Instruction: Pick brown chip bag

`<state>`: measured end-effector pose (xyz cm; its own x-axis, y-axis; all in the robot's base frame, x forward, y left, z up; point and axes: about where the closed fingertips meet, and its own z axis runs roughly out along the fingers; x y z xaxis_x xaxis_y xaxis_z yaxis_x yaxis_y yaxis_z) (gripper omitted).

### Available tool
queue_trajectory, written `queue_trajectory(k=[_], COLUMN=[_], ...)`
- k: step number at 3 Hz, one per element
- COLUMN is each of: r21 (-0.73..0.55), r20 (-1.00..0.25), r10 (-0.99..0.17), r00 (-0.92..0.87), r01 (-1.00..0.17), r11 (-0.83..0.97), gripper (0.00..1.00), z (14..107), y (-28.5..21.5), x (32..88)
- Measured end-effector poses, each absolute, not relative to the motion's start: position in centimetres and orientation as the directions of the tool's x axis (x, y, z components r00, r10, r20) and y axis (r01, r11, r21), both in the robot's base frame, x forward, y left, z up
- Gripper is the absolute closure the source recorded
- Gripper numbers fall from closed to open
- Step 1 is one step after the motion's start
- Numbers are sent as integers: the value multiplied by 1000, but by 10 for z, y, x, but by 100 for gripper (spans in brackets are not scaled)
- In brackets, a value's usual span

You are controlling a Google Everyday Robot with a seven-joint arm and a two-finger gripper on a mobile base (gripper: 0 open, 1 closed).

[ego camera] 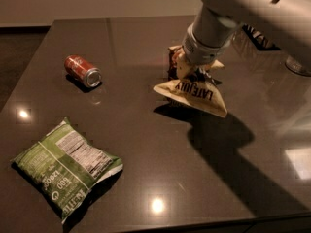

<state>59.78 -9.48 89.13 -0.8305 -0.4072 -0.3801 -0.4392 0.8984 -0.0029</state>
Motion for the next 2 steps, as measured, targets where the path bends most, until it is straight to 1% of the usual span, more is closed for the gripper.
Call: queue_trajectory(k=[1, 2], r21=[-19, -53], r20=[-400, -425], r10=[-479, -555], r00=[-781, -715], r01=[-515, -592], r11=[857, 804], gripper=[100, 100], z=[912, 942], y=[-86, -71], x=[595, 593])
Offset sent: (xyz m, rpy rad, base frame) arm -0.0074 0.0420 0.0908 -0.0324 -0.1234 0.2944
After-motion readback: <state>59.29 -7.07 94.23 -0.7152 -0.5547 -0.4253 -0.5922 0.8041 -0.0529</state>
